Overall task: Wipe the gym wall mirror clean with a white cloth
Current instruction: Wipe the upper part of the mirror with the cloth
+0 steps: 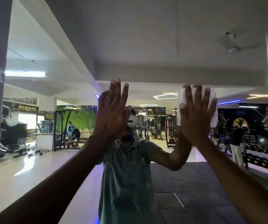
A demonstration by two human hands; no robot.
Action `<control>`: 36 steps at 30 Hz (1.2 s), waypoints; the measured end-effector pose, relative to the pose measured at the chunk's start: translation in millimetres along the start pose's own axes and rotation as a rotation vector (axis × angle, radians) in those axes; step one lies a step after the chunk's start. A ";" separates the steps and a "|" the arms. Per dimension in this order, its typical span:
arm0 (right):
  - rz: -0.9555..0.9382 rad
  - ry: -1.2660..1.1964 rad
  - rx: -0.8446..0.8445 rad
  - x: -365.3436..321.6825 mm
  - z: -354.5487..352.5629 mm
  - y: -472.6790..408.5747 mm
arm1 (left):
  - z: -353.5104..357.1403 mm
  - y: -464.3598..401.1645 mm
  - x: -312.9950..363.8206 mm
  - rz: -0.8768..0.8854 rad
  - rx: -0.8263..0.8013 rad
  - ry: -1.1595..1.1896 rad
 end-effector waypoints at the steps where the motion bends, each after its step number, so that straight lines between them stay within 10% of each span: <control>1: 0.042 0.018 0.015 -12.4 1.0 10.5 | 4.9 0.4 1.7 0.002 -0.005 -0.009; 8: -0.576 0.019 -0.139 -40.6 8.1 55.8 | 9.5 6.6 3.0 0.011 0.012 -0.005; 16: 0.240 0.036 0.068 68.7 -2.8 5.9 | 6.3 -4.8 36.4 -0.086 -0.052 -0.028; 23: -0.666 0.017 -0.160 13.7 3.9 69.3 | 24.0 -26.4 98.4 0.085 0.070 0.022; 29: 0.089 0.059 0.038 171.4 -7.6 -31.1 | 33.5 -17.1 92.1 0.130 0.052 -0.014; 32: 0.315 0.049 0.105 139.1 -5.9 -8.9 | 35.2 -17.8 95.5 0.109 0.050 -0.006; 36: -0.327 0.051 -0.115 38.2 6.1 83.8 | 37.7 -14.4 95.2 0.095 0.020 -0.001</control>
Point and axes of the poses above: each hand's wrist, its own y-axis away from the middle knuckle, its own z-axis out of the palm, x = y × z, the point moved 5 cm from there along -y, towards the middle knuckle, and after that the axes turned 4 degrees about z, right-handed, at the moved point
